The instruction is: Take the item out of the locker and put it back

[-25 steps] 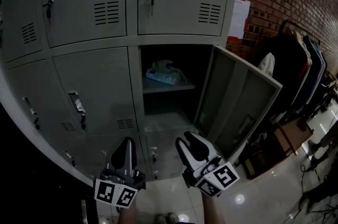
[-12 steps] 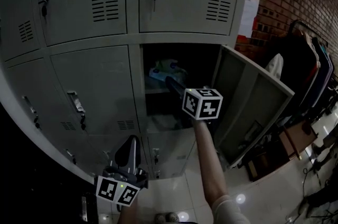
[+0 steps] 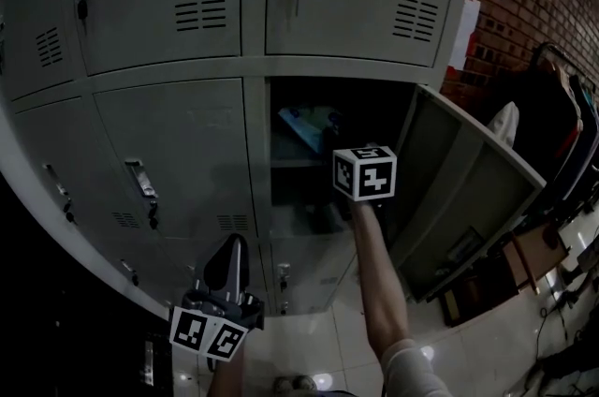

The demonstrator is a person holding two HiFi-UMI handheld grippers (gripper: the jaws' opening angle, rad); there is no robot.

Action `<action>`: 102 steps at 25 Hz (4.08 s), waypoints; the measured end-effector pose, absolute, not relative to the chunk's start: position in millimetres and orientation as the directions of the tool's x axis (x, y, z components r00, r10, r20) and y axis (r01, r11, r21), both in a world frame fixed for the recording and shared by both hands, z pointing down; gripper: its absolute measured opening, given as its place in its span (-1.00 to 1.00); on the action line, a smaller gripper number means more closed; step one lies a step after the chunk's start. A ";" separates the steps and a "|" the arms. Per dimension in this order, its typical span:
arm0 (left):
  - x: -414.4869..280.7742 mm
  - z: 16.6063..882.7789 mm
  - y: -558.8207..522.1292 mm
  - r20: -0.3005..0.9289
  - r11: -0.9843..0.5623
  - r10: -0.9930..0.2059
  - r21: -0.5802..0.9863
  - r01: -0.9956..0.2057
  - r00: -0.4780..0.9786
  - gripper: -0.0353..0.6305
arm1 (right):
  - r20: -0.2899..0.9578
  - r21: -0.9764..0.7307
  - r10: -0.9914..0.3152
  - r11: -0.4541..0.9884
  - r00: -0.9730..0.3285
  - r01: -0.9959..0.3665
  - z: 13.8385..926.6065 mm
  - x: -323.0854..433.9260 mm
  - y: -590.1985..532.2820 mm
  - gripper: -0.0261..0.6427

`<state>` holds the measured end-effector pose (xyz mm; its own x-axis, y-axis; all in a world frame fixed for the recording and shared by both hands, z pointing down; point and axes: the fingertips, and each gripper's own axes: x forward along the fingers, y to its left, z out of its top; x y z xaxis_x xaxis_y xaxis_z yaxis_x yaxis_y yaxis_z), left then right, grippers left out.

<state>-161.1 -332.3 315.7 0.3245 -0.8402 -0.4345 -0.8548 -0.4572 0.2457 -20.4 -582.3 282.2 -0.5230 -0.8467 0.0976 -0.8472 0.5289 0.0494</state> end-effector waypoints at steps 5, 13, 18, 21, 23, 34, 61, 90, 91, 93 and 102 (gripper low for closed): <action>-156.1 314.7 -334.1 -0.437 -0.470 -0.834 0.245 -0.848 0.336 -0.88 | 0.053 0.029 -0.854 0.519 -0.517 -0.854 274.7 -18.1 -577.7 -0.89; -146.5 300.7 -315.3 -0.433 -0.473 -0.825 0.181 -0.862 0.362 -0.88 | -0.230 -0.033 -0.795 0.583 -0.561 -0.812 222.9 6.0 -473.3 -0.89; -142.8 292.8 -292.9 -0.442 -0.477 -0.818 0.161 -0.864 0.369 -0.88 | -0.442 -0.061 -0.690 0.660 -0.573 -0.748 214.0 28.7 -352.1 -0.89; -143.7 295.2 -282.4 -0.437 -0.463 -0.825 0.159 -0.872 0.359 -0.88 | -0.470 -0.078 -0.683 0.664 -0.560 -0.744 240.4 38.5 -303.3 -0.89; -145.3 298.4 -278.4 -0.433 -0.453 -0.831 0.165 -0.876 0.349 -0.88 | -0.453 -0.094 -0.706 0.645 -0.545 -0.758 263.5 45.3 -288.0 -0.89; -138.5 296.0 -271.7 -0.439 -0.461 -0.825 0.163 -0.872 0.354 -0.88 | -0.400 -0.135 -0.734 0.640 -0.549 -0.757 295.0 47.9 -274.6 -0.89; -140.5 292.9 -273.8 -0.451 -0.460 -0.825 0.183 -0.869 0.342 -0.88 | -0.389 -0.160 -0.739 0.642 -0.550 -0.749 302.7 53.8 -272.9 -0.89; -153.1 303.0 -320.6 -0.422 -0.429 -0.851 0.214 -0.878 0.312 -0.88 | -0.009 0.127 -0.867 0.493 -0.498 -0.861 250.1 -19.5 -574.8 -0.89; -154.2 304.0 -321.9 -0.422 -0.427 -0.852 0.217 -0.878 0.310 -0.88 | -0.004 0.133 -0.865 0.497 -0.502 -0.858 251.9 -22.1 -577.4 -0.88; -155.0 306.0 -323.4 -0.419 -0.427 -0.854 0.223 -0.877 0.309 -0.88 | -0.010 0.115 -0.861 0.504 -0.508 -0.856 254.6 -24.3 -582.2 -0.64; -152.4 305.4 -323.2 -0.423 -0.436 -0.850 0.226 -0.871 0.316 -0.88 | -0.058 0.062 -0.865 0.495 -0.498 -0.867 249.8 -13.0 -578.5 -0.12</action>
